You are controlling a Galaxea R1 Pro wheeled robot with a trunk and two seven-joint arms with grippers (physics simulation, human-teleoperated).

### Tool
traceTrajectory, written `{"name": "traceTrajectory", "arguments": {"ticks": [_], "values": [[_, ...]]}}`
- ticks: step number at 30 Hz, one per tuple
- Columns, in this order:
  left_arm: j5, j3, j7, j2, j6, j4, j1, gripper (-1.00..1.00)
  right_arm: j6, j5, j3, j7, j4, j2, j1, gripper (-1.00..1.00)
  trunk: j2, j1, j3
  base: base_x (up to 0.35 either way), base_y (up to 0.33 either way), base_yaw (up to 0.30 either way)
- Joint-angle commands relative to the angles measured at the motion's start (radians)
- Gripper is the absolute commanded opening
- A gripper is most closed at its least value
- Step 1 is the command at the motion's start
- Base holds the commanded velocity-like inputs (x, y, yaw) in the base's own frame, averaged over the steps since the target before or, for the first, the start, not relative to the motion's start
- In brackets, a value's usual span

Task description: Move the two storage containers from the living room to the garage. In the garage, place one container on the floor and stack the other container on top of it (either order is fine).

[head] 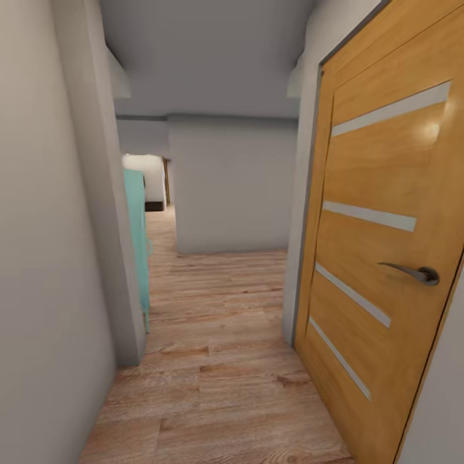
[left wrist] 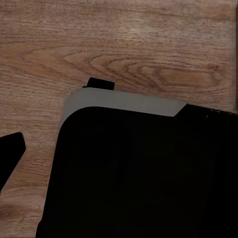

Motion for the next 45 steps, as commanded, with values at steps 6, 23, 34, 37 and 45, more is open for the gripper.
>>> {"name": "traceTrajectory", "arguments": {"ticks": [6, 23, 34, 37, 45], "values": [[0.006, 0.0, 0.001, 0.0, -0.002, 0.0, 0.0, 1.0, -0.006, -0.009, 0.009, 0.001, 0.003, -0.002, -0.001, 1.0, -0.001, 0.001, -0.001, 0.324, 0.0, 0.0], [0.004, 0.0, 0.001, 0.0, -0.003, 0.0, 0.0, 1.0, -0.005, -0.01, 0.009, 0.001, 0.003, 0.002, -0.001, 1.0, -0.001, 0.001, -0.001, 0.324, 0.0, 0.073], [0.004, 0.0, 0.001, 0.0, -0.005, 0.0, 0.0, 1.0, -0.006, -0.01, 0.009, 0.0, 0.003, 0.001, -0.001, 1.0, -0.001, 0.001, -0.001, 0.324, 0.0, 0.05], [0.004, 0.0, 0.001, 0.0, -0.005, 0.0, 0.0, 1.0, -0.006, -0.01, 0.009, 0.0, 0.003, 0.001, -0.001, 1.0, -0.001, 0.001, -0.001, 0.324, 0.0, 0.051], [0.004, 0.0, 0.001, 0.0, -0.005, 0.0, 0.0, 1.0, -0.006, -0.01, 0.009, 0.0, 0.003, 0.001, -0.001, 1.0, -0.001, 0.001, -0.001, 0.324, 0.0, 0.008]]}}
